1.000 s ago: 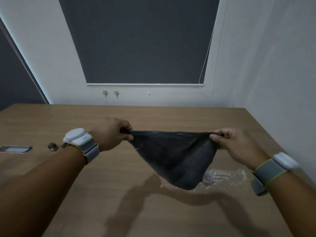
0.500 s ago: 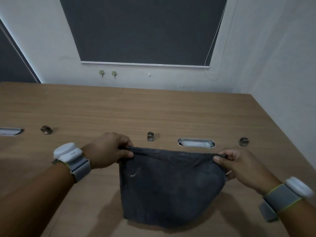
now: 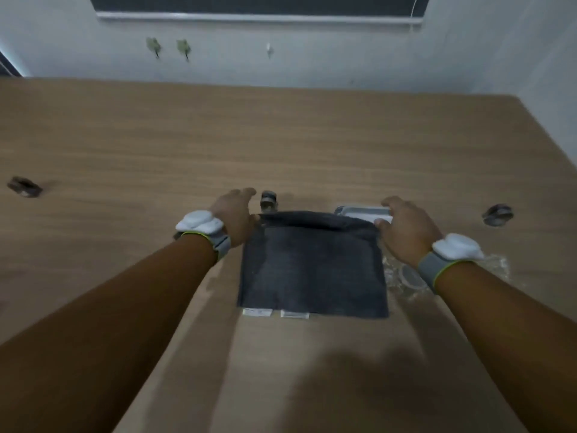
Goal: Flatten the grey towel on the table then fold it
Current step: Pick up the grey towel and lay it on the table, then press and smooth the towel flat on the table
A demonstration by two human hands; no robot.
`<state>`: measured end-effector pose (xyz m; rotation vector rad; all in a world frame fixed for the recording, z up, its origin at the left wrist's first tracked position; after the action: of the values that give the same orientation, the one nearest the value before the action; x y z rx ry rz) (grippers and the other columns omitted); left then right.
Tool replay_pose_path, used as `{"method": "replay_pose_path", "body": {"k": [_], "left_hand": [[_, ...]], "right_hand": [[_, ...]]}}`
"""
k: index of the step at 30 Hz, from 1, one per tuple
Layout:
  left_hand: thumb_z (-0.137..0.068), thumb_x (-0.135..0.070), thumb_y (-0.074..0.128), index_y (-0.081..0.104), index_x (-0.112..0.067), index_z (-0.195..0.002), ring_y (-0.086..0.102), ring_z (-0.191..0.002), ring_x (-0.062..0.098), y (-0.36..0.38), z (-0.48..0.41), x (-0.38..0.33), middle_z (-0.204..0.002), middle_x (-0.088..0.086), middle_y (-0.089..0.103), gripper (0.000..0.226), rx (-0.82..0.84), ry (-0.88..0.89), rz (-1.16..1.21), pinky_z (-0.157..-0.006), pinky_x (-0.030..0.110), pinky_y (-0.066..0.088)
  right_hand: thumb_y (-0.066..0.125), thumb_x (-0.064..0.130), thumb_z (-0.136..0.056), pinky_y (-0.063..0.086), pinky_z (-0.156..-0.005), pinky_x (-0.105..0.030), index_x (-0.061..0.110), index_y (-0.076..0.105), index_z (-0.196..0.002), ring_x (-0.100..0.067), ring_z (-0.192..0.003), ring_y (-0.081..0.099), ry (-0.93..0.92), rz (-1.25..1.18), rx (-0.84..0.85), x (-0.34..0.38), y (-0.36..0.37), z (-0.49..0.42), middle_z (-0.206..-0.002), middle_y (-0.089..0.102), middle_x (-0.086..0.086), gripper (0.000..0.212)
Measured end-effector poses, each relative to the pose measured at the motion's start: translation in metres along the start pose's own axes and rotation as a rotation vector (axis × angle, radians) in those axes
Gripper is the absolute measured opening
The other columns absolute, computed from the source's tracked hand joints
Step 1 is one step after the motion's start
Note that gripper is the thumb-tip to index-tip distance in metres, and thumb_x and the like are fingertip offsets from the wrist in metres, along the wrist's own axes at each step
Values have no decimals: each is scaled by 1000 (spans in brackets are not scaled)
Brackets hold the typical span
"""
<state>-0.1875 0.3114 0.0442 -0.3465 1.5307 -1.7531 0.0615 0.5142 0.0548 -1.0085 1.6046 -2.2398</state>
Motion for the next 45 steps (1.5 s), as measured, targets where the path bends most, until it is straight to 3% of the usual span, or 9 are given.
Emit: {"method": "replay_pose_path", "body": {"k": [6, 9, 16, 24, 29, 31, 34, 38, 45], "left_hand": [[-102, -29, 49, 34, -14, -154, 33, -144, 33, 94, 21, -43, -161, 10, 30, 56, -3, 256, 13, -117, 40, 30], [-103, -42, 41, 28, -19, -157, 21, -151, 29, 138, 20, -46, -166, 6, 22, 60, -7, 272, -51, -123, 41, 17], [-96, -69, 4, 1, -28, -161, -9, -155, 21, 171, -13, -29, -169, -3, -8, 77, -25, 206, -158, -124, 48, -9], [-100, -64, 4, -3, -29, -160, -17, -153, 16, 173, 29, -25, -168, -2, -9, 69, -59, 206, -134, -124, 47, -10], [-98, -63, 31, 38, -24, -154, 29, -150, 25, 194, 93, -23, -162, 4, 31, 69, 20, 212, -171, -115, 49, 17], [-96, -64, 35, 42, -24, -152, 32, -147, 22, 191, 91, -22, -160, 3, 36, 69, -1, 207, -193, -112, 47, 18], [-100, -64, 26, 35, -27, -156, 25, -151, 22, 184, 70, -26, -164, 0, 27, 67, -21, 238, -169, -116, 47, 14], [-100, -66, 8, 4, -32, -160, -10, -154, 13, 167, 19, -22, -168, -6, -2, 69, -71, 232, -123, -123, 42, -11], [-97, -64, 3, 3, -31, -160, -5, -155, 14, 160, -32, -16, -169, -5, -1, 71, -95, 207, -169, -124, 41, -9]], "right_hand": [[58, 19, -99, 43, -106, -46, 7, 55, -139, -39, -129, 48, -237, -22, -112, 25, 61, 30, -140, 53, -19, 43], [54, 25, -101, 33, -118, -44, 7, 53, -144, -36, -140, 40, -280, 33, -27, 27, 107, 27, -150, 47, -17, 46], [14, 64, -102, -10, -125, -49, 28, 0, -163, -25, -157, -14, -224, 265, 73, 7, 176, -22, -171, -11, 2, 72], [9, 68, -102, 4, -126, -54, 25, 12, -162, -25, -157, 2, -267, 302, 13, 4, 179, 21, -169, 7, -2, 74], [22, 69, -99, 26, -115, -58, 21, 47, -152, -30, -148, 37, -256, 278, 25, -8, 187, 86, -162, 37, -4, 76], [21, 69, -98, 27, -114, -57, 22, 51, -149, -29, -146, 40, -245, 290, 3, -7, 185, 85, -160, 40, -3, 76], [20, 66, -100, 24, -116, -57, 21, 46, -152, -29, -149, 35, -281, 302, -11, 1, 183, 64, -162, 38, -4, 74], [20, 65, -102, 19, -123, -56, 24, 30, -159, -28, -154, 25, -250, 295, -24, 10, 176, 12, -165, 32, -2, 72], [2, 59, -99, -4, -127, -48, 22, 7, -163, -20, -158, -2, -281, 334, -2, 21, 188, -45, -171, 5, 3, 73]]}}
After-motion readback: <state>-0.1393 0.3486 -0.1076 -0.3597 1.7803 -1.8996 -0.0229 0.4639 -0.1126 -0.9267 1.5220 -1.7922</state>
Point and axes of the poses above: each hand's wrist, its own z-axis away from the middle knuckle, its own y-axis out of the palm, x = y × z, the point moved 9 cm from there along -z, towards the middle knuckle
